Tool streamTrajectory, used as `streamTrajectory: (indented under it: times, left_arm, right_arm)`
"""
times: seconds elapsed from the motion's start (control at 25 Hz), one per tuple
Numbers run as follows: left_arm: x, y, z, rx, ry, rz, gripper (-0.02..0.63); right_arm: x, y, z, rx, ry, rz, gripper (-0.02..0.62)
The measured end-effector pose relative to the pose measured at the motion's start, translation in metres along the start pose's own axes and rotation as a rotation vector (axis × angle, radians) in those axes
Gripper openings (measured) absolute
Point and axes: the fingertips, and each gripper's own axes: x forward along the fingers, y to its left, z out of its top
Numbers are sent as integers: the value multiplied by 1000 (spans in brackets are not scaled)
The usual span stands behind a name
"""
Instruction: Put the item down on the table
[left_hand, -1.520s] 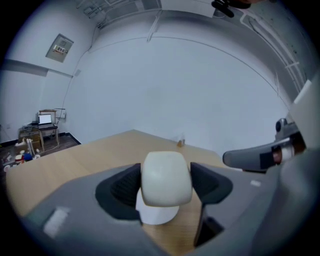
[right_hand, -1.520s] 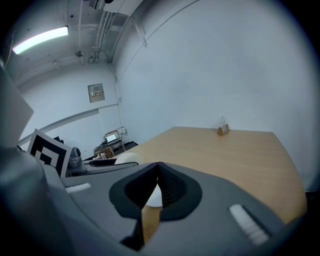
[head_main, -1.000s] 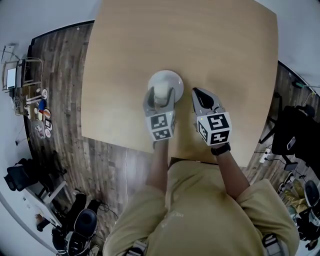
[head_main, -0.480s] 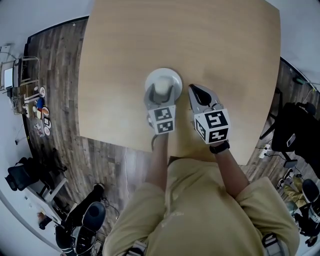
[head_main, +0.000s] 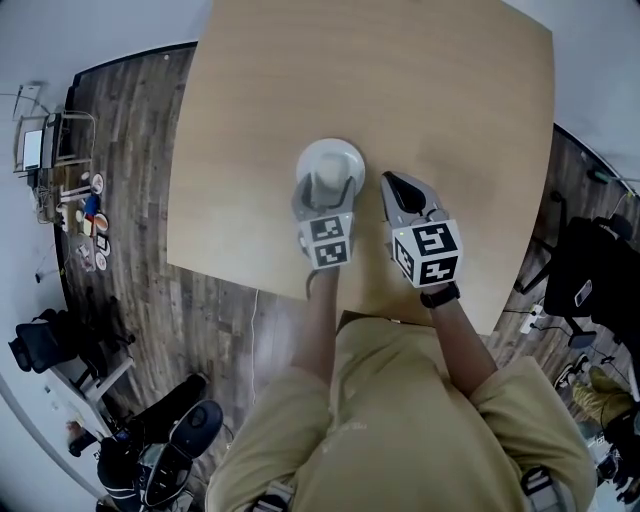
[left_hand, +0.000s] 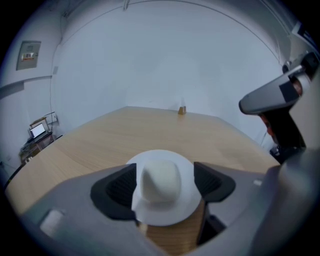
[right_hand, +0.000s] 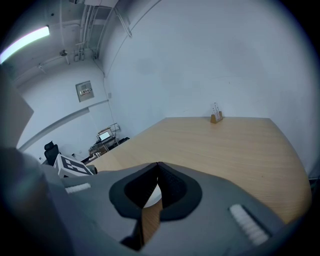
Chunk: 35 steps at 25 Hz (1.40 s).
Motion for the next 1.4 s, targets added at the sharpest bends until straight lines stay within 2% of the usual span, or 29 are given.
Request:
streamTrajectory:
  times: [0.2, 0.44, 0.68, 0.88, 1.12, 1.4]
  left_arm:
    - [-40, -10, 26, -20, -88, 19, 339]
    - [-113, -47, 52, -20, -193, 27, 241]
    - [-206, -87, 57, 0, -288, 55, 211]
    - [-265, -132, 55, 26, -351, 78, 192]
    - [-338, -153, 60, 32, -436, 96, 178]
    - [-403, -180, 74, 31, -549, 120, 149]
  right_arm:
    - [-35, 11, 8, -27, -45, 12, 5]
    - [-97, 25, 9, -55, -123, 54, 5]
    - [-179, 47, 10, -112, -225, 67, 5]
    - [-247, 45, 5, -155, -304, 99, 5]
    - [-308, 66, 8, -231, -361, 108, 5]
    - [-361, 67, 8, -282, -415, 93, 5]
